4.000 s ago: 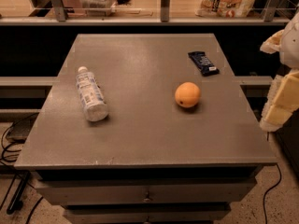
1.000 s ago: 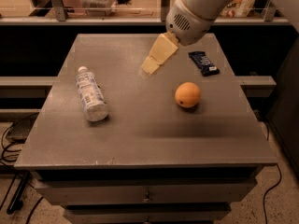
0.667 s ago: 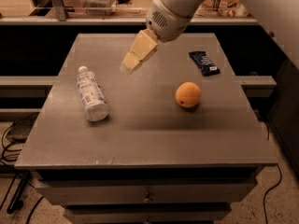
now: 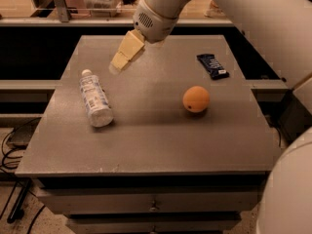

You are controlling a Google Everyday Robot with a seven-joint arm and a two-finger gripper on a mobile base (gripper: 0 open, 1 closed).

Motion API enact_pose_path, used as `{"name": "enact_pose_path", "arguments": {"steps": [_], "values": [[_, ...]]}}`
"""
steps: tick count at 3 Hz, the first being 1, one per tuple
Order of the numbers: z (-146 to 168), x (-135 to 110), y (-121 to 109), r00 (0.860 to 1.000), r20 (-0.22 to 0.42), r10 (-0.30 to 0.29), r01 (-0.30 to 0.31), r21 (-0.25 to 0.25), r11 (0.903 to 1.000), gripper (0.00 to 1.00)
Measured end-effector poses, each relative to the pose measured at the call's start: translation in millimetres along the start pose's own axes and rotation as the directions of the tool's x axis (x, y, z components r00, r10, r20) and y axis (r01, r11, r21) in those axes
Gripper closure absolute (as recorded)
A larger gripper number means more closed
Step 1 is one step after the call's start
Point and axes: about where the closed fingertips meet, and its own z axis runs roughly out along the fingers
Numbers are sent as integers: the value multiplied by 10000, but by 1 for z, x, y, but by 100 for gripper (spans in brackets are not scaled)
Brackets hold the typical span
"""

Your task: Place blue plastic bottle upright

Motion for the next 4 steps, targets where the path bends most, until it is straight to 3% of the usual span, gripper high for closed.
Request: {"name": "enact_pose_path", "arguments": {"steps": [1, 4], "values": [[5, -1, 0, 9999, -30, 96, -96, -90, 9999, 0], [72, -52, 28, 9954, -643, 704, -725, -308, 9969, 0]]}}
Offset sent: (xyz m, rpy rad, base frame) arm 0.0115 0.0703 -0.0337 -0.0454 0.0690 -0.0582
